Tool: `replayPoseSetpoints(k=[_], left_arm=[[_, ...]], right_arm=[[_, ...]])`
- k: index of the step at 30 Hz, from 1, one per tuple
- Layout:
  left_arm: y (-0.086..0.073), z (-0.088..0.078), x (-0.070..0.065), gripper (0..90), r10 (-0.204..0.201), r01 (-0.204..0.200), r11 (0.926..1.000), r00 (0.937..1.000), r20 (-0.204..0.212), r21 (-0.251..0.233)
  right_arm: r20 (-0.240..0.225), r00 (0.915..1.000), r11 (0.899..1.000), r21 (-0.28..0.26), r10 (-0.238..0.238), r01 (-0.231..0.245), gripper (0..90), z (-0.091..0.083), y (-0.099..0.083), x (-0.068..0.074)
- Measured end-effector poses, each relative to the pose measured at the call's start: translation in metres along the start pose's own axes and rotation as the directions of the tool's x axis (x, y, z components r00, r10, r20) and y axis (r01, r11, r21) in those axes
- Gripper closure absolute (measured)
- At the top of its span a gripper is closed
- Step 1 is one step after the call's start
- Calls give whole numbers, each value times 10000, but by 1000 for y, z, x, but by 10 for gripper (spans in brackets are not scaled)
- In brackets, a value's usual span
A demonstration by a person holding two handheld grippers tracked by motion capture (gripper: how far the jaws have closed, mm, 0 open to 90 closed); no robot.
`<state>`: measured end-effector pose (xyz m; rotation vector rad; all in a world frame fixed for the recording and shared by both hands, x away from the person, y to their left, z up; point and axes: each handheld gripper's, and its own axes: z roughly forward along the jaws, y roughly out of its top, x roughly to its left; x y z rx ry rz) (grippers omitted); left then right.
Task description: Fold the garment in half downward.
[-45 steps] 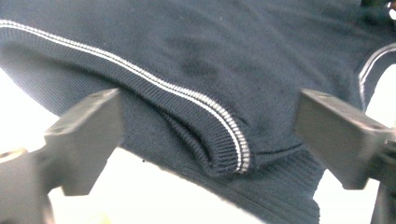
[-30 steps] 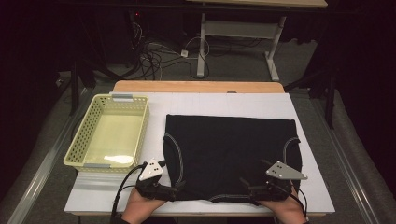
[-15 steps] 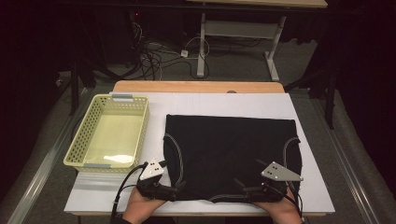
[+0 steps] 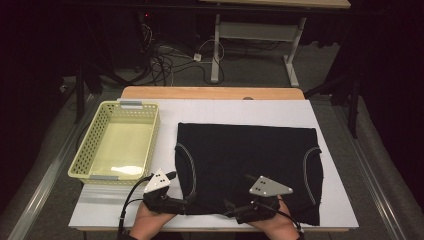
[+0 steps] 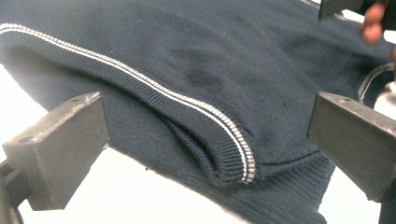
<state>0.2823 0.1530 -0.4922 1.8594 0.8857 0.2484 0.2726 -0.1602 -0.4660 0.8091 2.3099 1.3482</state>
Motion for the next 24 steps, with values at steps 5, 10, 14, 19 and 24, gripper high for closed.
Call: replayPoseSetpoints(k=[5,10,14,19,24], left_arm=[[1,0,1,0,-194,196,9998,9996,-180,98],[4,-6,1,0,259,-238,9994,9962,-827,260],[0,-4,6,0,81,-54,9994,9969,-781,351],[-2,-7,7,2,-5,10,10000,9983,-578,85],[-2,-7,7,2,-15,18,10000,9990,-455,74]], right_arm=[[-541,9982,9991,328,-265,283,10,18,0,20],[-894,9952,9976,523,-398,446,25,33,3,35],[-1248,9907,9954,716,-543,636,54,46,7,47],[-1546,9840,9884,1092,-884,1059,94,63,14,67],[-1551,9826,9807,1494,-1026,1260,144,79,19,77]])
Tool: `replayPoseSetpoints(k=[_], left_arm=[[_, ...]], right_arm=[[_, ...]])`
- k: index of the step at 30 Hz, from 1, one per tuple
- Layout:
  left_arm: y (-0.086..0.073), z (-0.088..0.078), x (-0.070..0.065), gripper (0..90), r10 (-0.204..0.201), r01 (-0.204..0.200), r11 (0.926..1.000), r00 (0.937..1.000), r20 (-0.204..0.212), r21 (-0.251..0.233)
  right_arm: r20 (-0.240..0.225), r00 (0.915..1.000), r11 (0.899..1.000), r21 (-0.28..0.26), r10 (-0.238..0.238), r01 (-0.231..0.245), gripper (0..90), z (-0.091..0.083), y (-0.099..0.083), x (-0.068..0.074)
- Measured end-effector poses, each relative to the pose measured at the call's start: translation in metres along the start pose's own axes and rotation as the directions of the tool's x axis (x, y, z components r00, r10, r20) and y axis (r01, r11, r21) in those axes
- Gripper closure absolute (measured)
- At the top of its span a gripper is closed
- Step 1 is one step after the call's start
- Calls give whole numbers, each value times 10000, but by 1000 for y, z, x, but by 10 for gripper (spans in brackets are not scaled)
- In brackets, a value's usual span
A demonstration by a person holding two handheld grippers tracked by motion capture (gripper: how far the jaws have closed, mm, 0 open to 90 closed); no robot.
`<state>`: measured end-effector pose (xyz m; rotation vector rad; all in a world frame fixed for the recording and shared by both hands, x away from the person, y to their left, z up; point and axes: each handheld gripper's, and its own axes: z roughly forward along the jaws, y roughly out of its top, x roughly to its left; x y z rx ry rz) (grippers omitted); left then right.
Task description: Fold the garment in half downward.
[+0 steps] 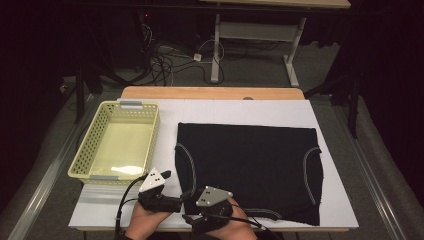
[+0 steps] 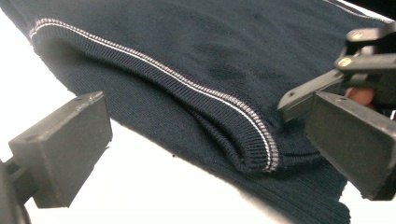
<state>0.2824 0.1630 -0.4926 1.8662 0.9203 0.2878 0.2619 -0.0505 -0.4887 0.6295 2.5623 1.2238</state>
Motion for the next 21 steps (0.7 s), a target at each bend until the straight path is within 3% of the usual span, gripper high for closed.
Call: replayPoseSetpoints(k=[5,10,16,21], left_arm=[[0,0,1,3,-101,102,9999,9999,42,-27],[0,0,2,3,-88,88,10000,9999,56,12],[0,0,1,3,-79,79,10000,10000,15,-4],[-1,-1,1,4,-103,104,9999,9999,15,-58]], right_arm=[[104,9999,9980,626,-18,12,184,12,2,2],[640,9963,9962,690,-581,536,281,13,1,8],[803,9951,9963,686,-579,524,402,13,2,7],[1035,9934,9968,669,-504,436,574,11,1,3]])
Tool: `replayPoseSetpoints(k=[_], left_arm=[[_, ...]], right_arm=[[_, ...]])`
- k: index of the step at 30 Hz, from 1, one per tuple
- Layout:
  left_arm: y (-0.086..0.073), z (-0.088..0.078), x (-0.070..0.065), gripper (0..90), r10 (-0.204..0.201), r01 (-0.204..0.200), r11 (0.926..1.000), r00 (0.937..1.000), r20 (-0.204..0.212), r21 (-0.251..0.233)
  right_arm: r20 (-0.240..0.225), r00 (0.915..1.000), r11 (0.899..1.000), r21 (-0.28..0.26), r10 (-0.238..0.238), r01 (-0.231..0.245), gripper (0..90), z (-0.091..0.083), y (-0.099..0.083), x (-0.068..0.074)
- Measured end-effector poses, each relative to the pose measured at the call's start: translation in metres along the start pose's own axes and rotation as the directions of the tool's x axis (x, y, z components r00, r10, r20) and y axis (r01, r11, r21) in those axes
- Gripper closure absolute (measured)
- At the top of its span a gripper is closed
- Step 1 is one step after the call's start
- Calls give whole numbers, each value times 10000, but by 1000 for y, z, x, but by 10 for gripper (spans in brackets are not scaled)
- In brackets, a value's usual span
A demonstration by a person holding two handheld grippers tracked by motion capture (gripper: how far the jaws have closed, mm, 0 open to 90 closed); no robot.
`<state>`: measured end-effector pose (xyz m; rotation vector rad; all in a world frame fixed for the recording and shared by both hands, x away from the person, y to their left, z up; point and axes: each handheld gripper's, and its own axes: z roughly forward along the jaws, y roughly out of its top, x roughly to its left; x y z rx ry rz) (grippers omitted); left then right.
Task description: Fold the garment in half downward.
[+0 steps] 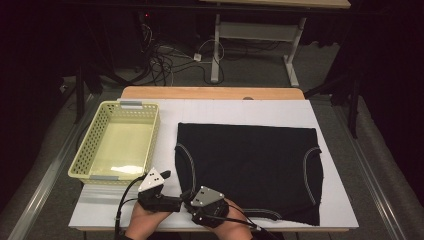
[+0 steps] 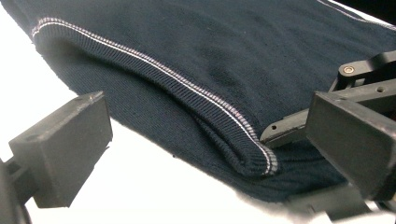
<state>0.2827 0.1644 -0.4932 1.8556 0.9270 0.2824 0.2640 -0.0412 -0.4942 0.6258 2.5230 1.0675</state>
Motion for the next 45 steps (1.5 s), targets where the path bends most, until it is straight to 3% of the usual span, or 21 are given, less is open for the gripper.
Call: replayPoseSetpoints(k=[7,10,20,23,26,34,45], left_arm=[[0,0,0,4,0,0,10000,10000,38,9],[0,0,0,4,2,-2,10000,10000,48,19],[1,0,1,8,-61,60,9999,10000,43,90],[3,0,2,5,-90,90,9999,10000,1,57],[5,2,-1,4,166,-165,9997,9998,-97,169],[16,5,-4,0,52,-53,9998,10000,-80,-203],[24,16,1,0,-135,135,9998,9999,-20,-115]], right_arm=[[232,9997,10000,-1,49,-49,723,-1,-1,-5],[35,9994,9994,-63,343,-343,746,-1,-1,-8],[-537,9938,9950,-146,974,-983,754,-2,-2,-17],[-576,9934,9948,-165,995,-1006,755,-2,-3,-18],[-561,9936,9949,-150,985,-995,756,-2,-3,-18],[-469,9951,9959,-191,869,-879,754,-2,-3,-16],[-351,9965,9968,-215,765,-773,754,-2,-3,-14]])
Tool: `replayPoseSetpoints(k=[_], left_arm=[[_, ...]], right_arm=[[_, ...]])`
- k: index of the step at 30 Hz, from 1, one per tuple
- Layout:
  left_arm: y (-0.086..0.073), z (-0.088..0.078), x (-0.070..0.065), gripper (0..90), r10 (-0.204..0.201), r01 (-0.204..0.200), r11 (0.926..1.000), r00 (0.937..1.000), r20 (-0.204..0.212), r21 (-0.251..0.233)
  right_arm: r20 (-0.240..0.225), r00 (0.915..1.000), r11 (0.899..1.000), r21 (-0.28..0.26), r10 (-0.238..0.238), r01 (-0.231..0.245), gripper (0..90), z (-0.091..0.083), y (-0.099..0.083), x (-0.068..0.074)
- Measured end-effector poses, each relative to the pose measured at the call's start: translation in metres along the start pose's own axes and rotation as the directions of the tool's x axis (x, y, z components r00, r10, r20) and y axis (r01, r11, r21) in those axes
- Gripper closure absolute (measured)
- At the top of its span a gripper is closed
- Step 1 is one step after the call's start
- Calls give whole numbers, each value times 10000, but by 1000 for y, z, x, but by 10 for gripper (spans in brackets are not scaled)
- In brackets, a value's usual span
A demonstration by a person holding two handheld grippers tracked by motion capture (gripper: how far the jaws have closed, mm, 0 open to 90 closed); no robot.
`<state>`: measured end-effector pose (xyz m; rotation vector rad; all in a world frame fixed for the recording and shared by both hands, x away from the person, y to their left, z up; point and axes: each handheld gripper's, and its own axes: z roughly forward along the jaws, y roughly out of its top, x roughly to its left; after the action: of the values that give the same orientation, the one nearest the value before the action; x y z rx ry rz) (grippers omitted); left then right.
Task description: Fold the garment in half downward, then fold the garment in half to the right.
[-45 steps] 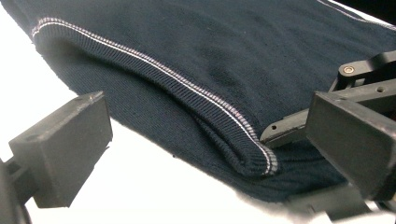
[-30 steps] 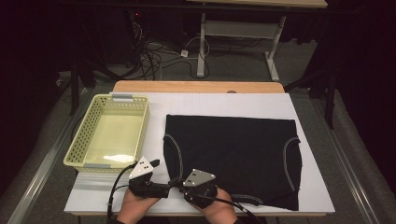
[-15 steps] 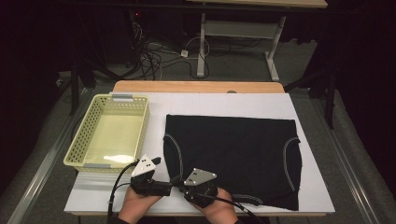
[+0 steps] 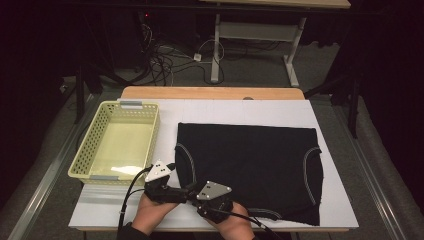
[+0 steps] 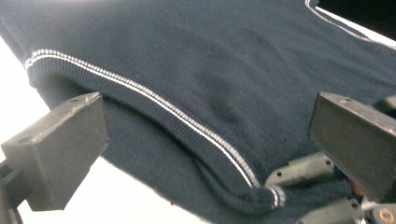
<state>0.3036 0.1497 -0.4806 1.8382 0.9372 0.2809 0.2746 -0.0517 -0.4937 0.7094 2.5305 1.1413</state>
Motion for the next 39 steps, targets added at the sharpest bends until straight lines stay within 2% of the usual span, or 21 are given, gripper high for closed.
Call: replayPoseSetpoints(k=[8,17,26,32,34,37,38,39], left_arm=[[10,3,3,0,-82,82,9998,10000,10,-169],[22,11,8,0,-311,312,9995,9995,47,-102],[37,16,11,0,-351,352,9993,9994,13,-128],[50,23,15,0,-236,237,9997,9996,-134,88],[58,26,16,0,-278,279,9996,9996,-110,91],[75,30,16,0,-128,130,9999,9998,-177,94],[75,30,16,0,-128,130,9999,9998,-177,94],[85,32,17,0,-137,138,9999,9998,-111,29]], right_arm=[[-15,10000,10000,-5,16,-16,754,0,0,0],[-58,9999,10000,-6,83,-83,754,0,0,-1],[-11,10000,10000,-5,7,-7,754,0,0,0],[50,10000,10000,-5,-47,47,753,0,0,1],[59,10000,10000,0,-50,50,754,0,0,1],[73,9999,9999,-20,-106,106,754,0,0,1],[69,9999,10000,-15,-87,87,754,0,0,1],[63,9999,10000,-24,-94,95,753,0,0,1]])
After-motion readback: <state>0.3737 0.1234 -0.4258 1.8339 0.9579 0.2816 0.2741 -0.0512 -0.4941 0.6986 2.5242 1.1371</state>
